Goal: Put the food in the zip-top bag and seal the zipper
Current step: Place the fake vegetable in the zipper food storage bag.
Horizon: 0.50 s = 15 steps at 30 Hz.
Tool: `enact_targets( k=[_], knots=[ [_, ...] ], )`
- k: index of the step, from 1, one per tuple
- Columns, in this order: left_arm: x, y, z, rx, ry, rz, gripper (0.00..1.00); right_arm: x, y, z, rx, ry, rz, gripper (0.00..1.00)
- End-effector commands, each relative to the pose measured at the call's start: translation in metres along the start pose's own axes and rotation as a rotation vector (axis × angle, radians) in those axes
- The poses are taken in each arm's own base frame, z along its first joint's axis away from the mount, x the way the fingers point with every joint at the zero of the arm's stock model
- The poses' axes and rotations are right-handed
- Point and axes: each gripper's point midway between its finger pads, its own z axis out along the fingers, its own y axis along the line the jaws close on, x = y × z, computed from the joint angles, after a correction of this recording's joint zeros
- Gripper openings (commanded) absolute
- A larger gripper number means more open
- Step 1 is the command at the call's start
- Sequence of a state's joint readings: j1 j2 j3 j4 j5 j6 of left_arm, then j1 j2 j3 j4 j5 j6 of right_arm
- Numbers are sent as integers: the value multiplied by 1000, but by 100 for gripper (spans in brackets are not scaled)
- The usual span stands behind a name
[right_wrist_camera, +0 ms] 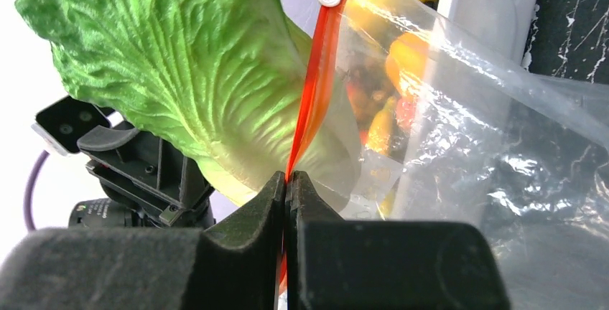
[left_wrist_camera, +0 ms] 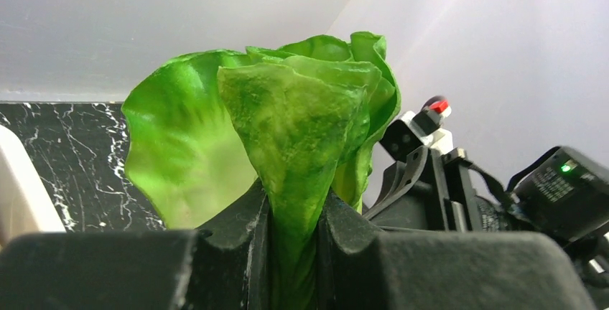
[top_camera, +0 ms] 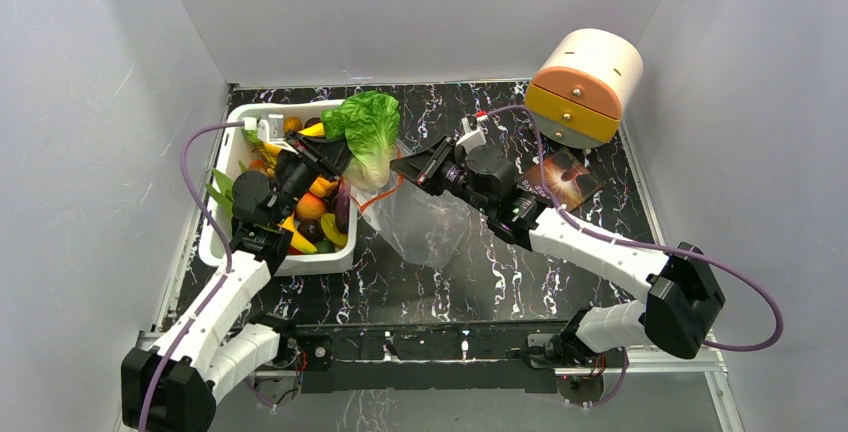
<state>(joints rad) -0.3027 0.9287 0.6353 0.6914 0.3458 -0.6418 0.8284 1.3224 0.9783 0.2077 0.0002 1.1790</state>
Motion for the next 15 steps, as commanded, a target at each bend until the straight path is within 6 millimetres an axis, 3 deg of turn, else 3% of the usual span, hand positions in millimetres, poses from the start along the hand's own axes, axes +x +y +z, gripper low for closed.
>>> enact_targets(
  k=[1,15],
  knots=[
    [-32,-23,-11,52,-141,-69,0,-20,43,-2,-170,-80,56,0],
    [-13,-2,-25,-41,-153,-227,0,-25,50,5,-188,-98,82,0]
  ],
)
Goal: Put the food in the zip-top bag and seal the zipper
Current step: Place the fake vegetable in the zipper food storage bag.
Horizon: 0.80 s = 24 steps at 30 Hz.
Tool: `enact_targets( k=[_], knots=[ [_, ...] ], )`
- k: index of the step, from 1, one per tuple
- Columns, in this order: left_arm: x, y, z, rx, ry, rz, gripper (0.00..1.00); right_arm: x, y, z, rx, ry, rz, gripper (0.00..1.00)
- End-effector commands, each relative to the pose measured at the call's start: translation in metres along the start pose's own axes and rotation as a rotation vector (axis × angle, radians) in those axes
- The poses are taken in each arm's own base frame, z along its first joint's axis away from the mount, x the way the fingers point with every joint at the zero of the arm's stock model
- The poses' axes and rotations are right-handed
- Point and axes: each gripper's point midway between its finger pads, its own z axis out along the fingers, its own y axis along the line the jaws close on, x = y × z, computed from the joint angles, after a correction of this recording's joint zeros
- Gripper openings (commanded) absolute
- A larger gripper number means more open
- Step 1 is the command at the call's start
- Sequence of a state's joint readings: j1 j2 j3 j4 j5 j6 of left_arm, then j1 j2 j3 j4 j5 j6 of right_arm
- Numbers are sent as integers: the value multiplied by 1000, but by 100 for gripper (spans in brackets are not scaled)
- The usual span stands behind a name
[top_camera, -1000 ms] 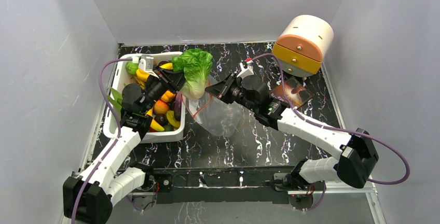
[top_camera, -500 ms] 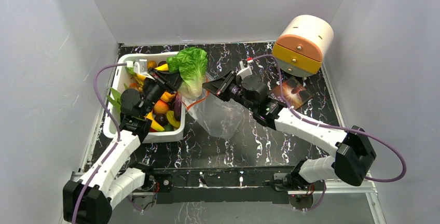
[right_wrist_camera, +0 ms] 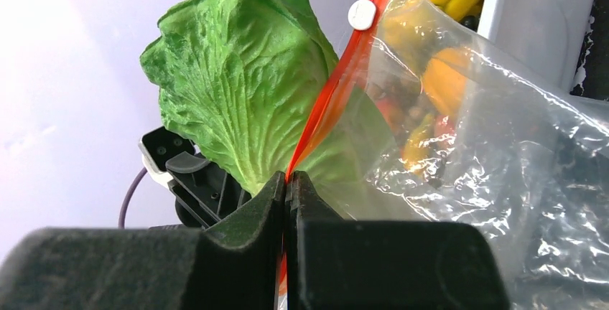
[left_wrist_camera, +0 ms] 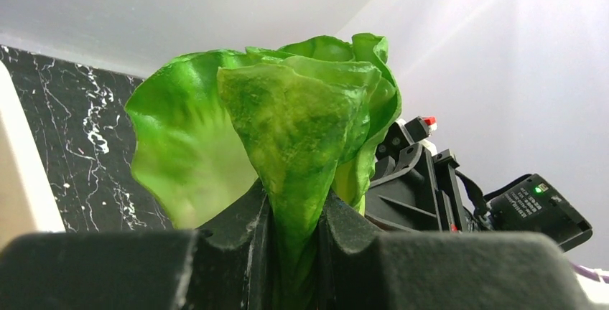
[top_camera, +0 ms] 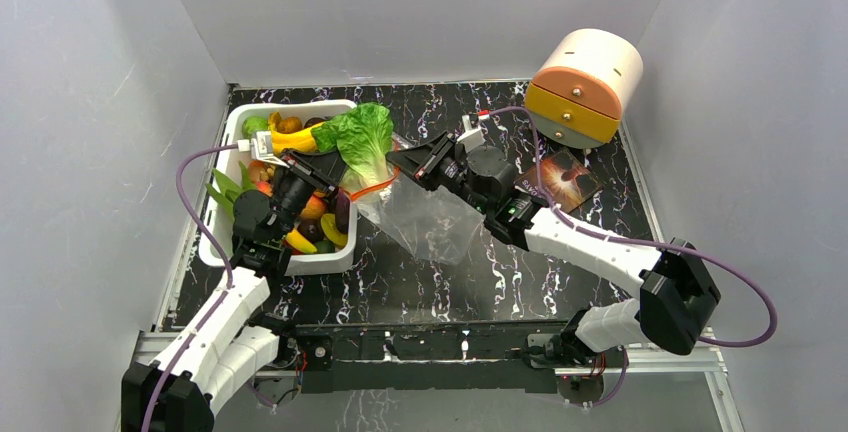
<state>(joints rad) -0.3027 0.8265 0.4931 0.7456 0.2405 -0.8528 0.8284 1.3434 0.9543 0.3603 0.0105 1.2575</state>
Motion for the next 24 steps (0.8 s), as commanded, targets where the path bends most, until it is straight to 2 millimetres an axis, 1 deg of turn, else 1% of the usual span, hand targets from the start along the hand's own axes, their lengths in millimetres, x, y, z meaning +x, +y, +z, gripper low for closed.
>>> enact_targets(
  k=[1,4,7,10,11,13,14,17,18,20,22,24],
  knots=[
    [-18,-14,-2,29,-71,-35,0,-15,33,4,-95,-53,1,0],
    [-22,-21,-4,62,-105,-113,0,-15,34,2,-104,-59,-9,0],
    [-32,-31,-6,93,-137,-213,0,-14,33,1,-119,-59,-14,0],
    [-40,-40,-5,96,-141,-213,0,-13,34,2,-126,-55,3,0],
    [-40,-38,-5,76,-141,-213,0,-13,34,4,-122,-54,4,0],
    [-39,-33,-7,59,-149,-221,0,-11,33,8,-106,-42,-1,0],
    [-35,-29,-9,50,-147,-233,0,-9,34,9,-108,-34,3,0],
    [-28,-22,-14,47,-151,-319,0,-6,42,7,-158,-15,45,0],
    [-27,-22,-16,54,-153,-365,0,-5,45,6,-176,-9,55,0],
    [-28,-29,-18,76,-144,-395,0,-4,53,4,-208,4,64,0],
    [-28,-36,-18,66,-112,-375,0,-4,60,2,-230,1,60,0],
    [-26,-40,-17,48,-65,-312,0,-7,63,-1,-237,-8,60,0]
  ],
)
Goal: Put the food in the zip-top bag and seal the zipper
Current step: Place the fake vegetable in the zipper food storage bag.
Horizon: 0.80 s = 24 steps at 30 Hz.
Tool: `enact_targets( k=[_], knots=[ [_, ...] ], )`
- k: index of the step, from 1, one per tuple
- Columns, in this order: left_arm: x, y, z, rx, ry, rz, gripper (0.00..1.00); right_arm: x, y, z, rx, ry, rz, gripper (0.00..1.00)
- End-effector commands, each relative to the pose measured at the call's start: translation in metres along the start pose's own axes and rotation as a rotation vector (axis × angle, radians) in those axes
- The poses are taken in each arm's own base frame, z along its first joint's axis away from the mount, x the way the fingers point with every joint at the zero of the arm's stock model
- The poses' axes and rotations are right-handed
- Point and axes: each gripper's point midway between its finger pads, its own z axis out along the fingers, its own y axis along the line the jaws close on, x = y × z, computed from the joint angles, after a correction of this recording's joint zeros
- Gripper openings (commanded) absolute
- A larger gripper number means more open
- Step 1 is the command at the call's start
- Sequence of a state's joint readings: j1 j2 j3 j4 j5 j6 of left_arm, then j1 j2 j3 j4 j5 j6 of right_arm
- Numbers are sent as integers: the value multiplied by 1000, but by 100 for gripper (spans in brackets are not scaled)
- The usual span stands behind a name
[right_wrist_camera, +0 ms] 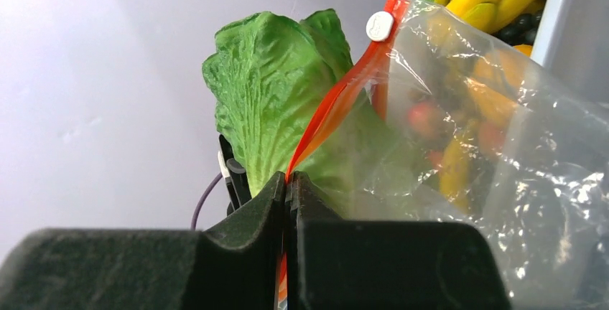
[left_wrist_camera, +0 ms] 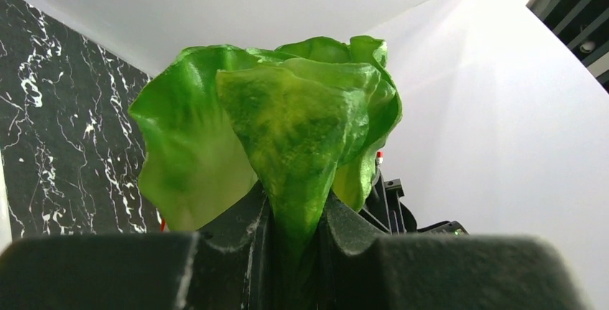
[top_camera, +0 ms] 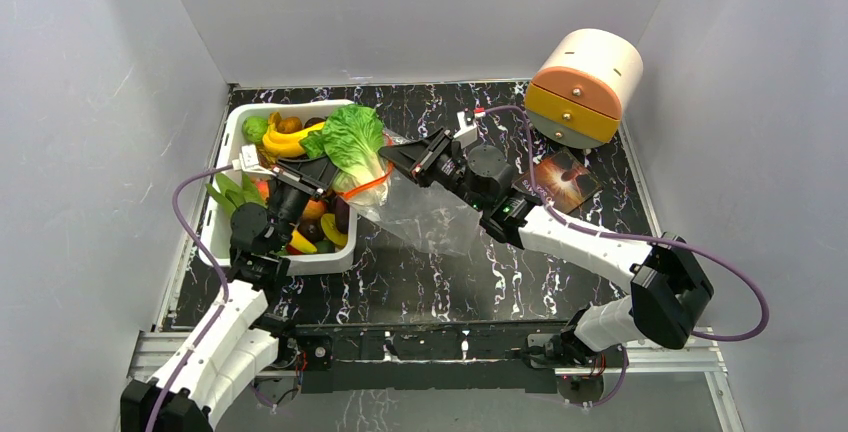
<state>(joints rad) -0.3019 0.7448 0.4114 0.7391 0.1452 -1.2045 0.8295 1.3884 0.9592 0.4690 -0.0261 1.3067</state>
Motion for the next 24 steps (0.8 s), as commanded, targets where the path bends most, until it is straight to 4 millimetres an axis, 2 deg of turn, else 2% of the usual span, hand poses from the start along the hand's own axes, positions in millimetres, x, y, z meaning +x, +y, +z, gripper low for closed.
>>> enact_targets(
  k=[1,8,10,13,16,24],
  knots=[
    [-4,-47,-4,84,49,72,2,-9,53,-7,-167,-25,13,0],
    [3,-48,-13,92,87,97,31,-11,74,-17,-243,-33,6,0],
    [2,-56,-14,103,94,104,43,-11,82,-22,-289,-37,-2,0],
    [1,-74,-15,146,113,107,54,-12,94,-28,-343,-42,-21,0],
    [5,-83,-16,150,159,120,61,-12,101,-33,-363,-41,-37,0],
    [7,-86,-26,84,220,219,74,-19,112,-60,-444,-99,-94,0]
  ],
)
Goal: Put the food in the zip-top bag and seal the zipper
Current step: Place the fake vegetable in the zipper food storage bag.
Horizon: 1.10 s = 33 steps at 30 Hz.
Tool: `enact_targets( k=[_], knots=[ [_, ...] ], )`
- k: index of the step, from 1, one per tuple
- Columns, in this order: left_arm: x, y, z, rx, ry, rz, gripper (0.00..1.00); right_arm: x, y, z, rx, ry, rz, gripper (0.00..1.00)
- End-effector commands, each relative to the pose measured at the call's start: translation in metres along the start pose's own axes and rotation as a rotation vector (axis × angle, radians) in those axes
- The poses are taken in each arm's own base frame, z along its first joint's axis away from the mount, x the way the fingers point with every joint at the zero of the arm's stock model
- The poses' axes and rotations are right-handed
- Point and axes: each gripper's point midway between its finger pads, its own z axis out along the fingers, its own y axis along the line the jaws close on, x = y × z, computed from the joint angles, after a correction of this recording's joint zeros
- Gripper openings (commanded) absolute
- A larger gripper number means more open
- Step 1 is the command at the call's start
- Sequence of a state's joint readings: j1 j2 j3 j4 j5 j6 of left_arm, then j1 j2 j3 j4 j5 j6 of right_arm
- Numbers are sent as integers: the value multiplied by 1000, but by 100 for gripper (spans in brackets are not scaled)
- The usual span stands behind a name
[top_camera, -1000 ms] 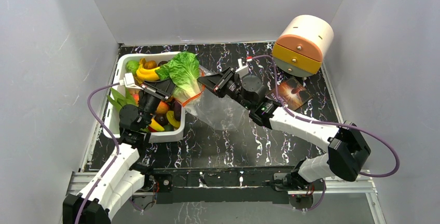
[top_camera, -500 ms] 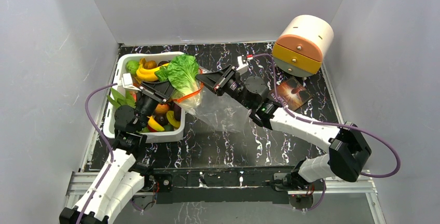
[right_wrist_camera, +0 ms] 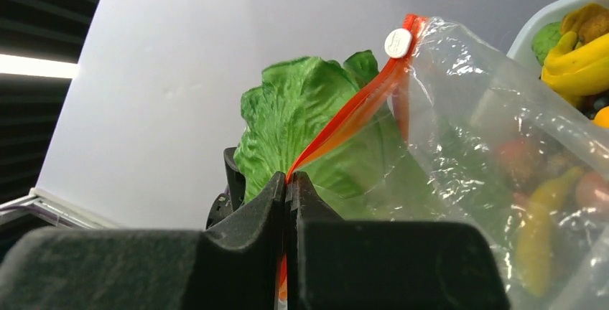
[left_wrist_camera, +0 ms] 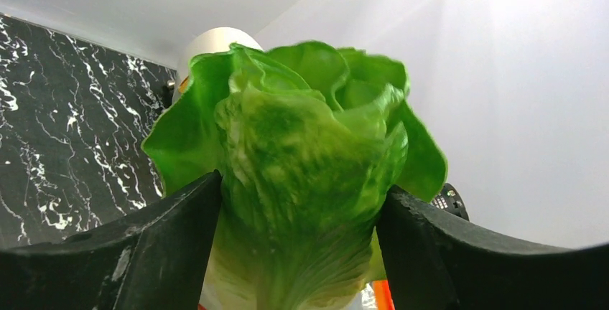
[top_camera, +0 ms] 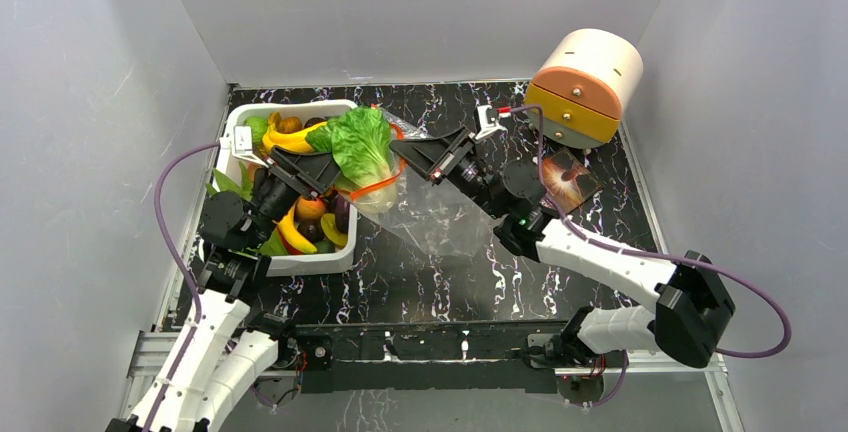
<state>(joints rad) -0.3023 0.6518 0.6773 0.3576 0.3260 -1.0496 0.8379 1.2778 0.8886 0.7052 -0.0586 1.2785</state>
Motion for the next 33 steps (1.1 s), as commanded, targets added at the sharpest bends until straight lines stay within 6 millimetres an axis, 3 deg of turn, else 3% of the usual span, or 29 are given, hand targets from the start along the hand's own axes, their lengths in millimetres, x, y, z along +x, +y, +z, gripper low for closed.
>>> enact_targets(
  k=[1,10,17,22,28,33],
  knots=[
    [2,-20,-13,26,51,83,76,-13,49,-16,-185,-61,-68,0],
    [10,-36,-16,65,140,121,81,-16,78,-29,-283,-69,-102,0],
    [0,-50,-26,53,141,239,82,-19,89,-41,-318,-79,-78,0],
    [4,-38,-36,-24,169,261,80,-21,96,-48,-328,-82,-57,0],
    [28,-26,-43,-28,292,273,81,-24,94,-51,-313,-96,-52,0],
    [25,-12,-52,-142,310,289,79,-25,98,-52,-322,-97,-43,0]
  ],
)
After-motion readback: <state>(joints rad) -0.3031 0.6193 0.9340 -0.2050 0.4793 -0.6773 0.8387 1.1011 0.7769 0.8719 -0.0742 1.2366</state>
